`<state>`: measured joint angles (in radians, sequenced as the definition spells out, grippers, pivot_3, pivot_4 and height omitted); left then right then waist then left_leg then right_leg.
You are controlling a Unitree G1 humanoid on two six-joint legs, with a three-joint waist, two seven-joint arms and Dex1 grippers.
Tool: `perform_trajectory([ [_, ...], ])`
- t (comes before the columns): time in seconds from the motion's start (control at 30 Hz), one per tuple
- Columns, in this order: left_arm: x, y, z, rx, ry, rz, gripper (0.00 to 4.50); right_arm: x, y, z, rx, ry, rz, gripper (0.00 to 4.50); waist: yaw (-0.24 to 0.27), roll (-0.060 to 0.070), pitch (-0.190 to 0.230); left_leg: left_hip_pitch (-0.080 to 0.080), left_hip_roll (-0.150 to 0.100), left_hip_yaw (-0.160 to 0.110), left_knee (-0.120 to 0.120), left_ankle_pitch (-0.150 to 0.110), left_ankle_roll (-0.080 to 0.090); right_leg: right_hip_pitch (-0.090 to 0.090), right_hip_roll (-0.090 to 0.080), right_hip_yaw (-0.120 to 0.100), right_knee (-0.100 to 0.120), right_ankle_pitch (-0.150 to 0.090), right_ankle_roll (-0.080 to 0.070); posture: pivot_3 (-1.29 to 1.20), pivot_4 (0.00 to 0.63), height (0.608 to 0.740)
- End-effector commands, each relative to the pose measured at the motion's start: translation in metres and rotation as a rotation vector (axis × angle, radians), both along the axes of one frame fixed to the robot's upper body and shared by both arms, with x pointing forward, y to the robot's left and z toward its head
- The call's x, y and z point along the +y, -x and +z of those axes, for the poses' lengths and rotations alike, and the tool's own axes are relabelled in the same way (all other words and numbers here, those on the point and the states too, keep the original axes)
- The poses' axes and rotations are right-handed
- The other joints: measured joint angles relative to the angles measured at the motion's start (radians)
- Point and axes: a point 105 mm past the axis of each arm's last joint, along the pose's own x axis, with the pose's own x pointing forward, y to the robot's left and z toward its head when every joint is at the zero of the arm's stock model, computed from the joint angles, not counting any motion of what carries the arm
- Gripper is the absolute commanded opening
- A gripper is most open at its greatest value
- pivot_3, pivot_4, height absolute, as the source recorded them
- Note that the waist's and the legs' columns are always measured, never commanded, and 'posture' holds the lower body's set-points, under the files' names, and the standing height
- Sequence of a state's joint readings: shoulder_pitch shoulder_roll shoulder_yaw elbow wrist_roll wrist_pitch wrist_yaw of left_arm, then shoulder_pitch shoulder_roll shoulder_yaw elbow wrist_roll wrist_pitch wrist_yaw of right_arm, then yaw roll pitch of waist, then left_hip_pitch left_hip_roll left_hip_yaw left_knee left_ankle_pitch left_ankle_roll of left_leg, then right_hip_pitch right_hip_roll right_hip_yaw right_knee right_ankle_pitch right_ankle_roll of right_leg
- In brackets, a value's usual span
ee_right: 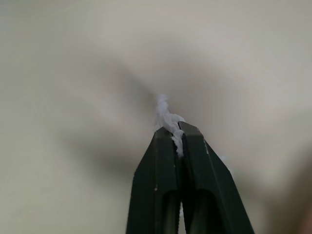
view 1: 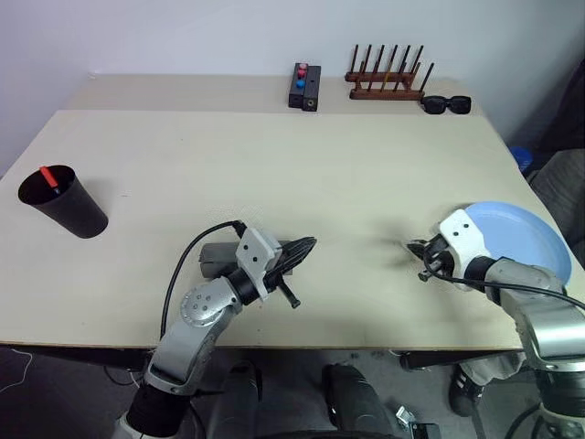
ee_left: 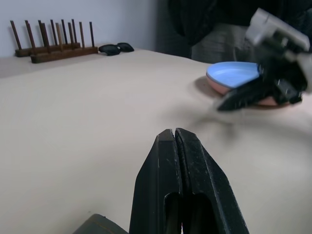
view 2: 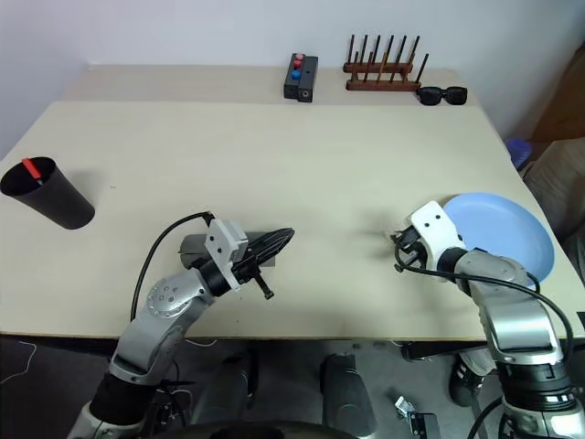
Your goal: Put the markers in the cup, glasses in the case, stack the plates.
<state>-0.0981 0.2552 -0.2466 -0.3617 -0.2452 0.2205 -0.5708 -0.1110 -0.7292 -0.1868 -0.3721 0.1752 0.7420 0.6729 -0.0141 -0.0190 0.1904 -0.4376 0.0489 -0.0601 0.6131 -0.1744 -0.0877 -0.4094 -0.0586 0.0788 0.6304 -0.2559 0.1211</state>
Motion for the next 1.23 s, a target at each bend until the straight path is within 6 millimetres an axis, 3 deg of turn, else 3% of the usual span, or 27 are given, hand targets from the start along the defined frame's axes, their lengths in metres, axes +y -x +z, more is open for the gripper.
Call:
perform_trajectory([
  [0.03,-0.008,0.002,0.013,-0.06,0.018,-0.038,0.0,-0.029,0.001,0.044,-0.128,0.072,-0.092,0.02,0.003,0.0,0.0,0.0,0.0,0.0,0.0,0.0,0.0,0.0,0.0,0.0,0.0,0.0,0.0,0.0,0.15,0.74],
  [0.1,-0.01,0.0,0.014,-0.064,0.021,-0.048,0.0,-0.054,0.002,0.055,-0.141,0.118,-0.186,0.02,0.004,0.0,0.0,0.0,0.0,0.0,0.0,0.0,0.0,0.0,0.0,0.0,0.0,0.0,0.0,0.0,0.15,0.74],
  [0.17,-0.012,-0.002,0.016,-0.066,0.025,-0.057,0.0,-0.076,0.002,0.054,-0.119,0.157,-0.274,0.02,0.002,0.0,0.0,0.0,-0.001,0.0,0.0,0.0,0.0,0.001,-0.001,0.0,-0.001,0.0,0.0,0.0,0.15,0.74],
  [0.23,-0.014,-0.003,0.017,-0.067,0.026,-0.061,0.0,-0.089,0.003,0.05,-0.097,0.168,-0.32,0.02,0.0,0.0,0.0,0.0,-0.001,0.0,0.0,0.0,0.0,0.001,-0.001,0.0,-0.001,0.0,0.0,0.0,0.15,0.74],
  [0.27,-0.015,-0.004,0.017,-0.069,0.026,-0.062,0.0,-0.093,0.003,0.046,-0.082,0.167,-0.331,0.28,-0.001,0.0,0.0,0.0,-0.001,0.0,0.0,0.0,0.001,0.001,-0.001,0.0,-0.001,0.0,0.0,0.0,0.15,0.74],
  [0.33,-0.014,-0.006,0.019,-0.076,0.024,-0.059,0.0,-0.097,0.001,0.038,-0.064,0.15,-0.342,0.9,-0.003,0.0,0.0,0.0,-0.001,0.0,0.0,0.0,0.001,0.0,-0.001,0.0,-0.001,0.0,0.0,0.0,0.15,0.74],
  [0.53,-0.003,-0.012,0.025,-0.095,0.033,0.008,0.0,-0.093,-0.013,0.037,-0.109,0.139,-0.3,3.88,-0.005,0.002,0.0,0.0,-0.001,0.0,0.0,-0.001,0.001,0.0,0.0,0.0,0.0,0.0,0.0,0.0,0.15,0.74],
  [0.7,0.03,-0.024,0.026,-0.098,0.021,0.167,0.0,-0.075,-0.028,0.042,-0.165,0.098,-0.187,3.88,-0.006,0.002,0.0,0.0,-0.001,0.0,0.0,-0.001,0.001,0.0,0.0,0.0,0.0,0.0,0.0,0.0,0.15,0.74],
  [0.83,0.084,-0.029,0.027,-0.09,0.018,0.361,0.0,-0.037,-0.033,0.048,-0.219,-0.034,-0.012,3.88,-0.01,0.002,0.0,0.001,0.0,0.0,-0.001,-0.001,0.001,0.0,0.0,0.0,0.0,0.0,0.001,0.0,0.15,0.74],
  [0.97,0.126,-0.022,0.027,-0.102,-0.045,0.495,0.0,-0.004,-0.032,0.044,-0.196,-0.126,0.142,3.88,-0.008,0.002,0.0,0.001,0.0,0.0,-0.001,-0.001,0.001,0.0,0.001,0.0,0.0,0.0,0.001,0.0,0.15,0.74],
  [1.1,0.154,-0.015,0.027,-0.099,-0.064,0.605,0.0,0.014,-0.032,0.037,-0.155,-0.165,0.228,3.88,-0.001,0.002,0.0,0.001,0.0,0.0,0.0,-0.001,0.001,0.001,0.0,0.0,-0.001,0.0,0.001,0.0,0.15,0.74],
  [1.23,0.162,-0.007,0.023,-0.089,-0.064,0.641,0.0,0.022,-0.036,0.036,-0.143,-0.191,0.264,3.88,-0.003,0.002,0.0,0.001,0.0,0.0,-0.001,-0.001,0.001,0.001,0.0,0.0,-0.001,0.0,0.0,0.0,0.15,0.74],
])
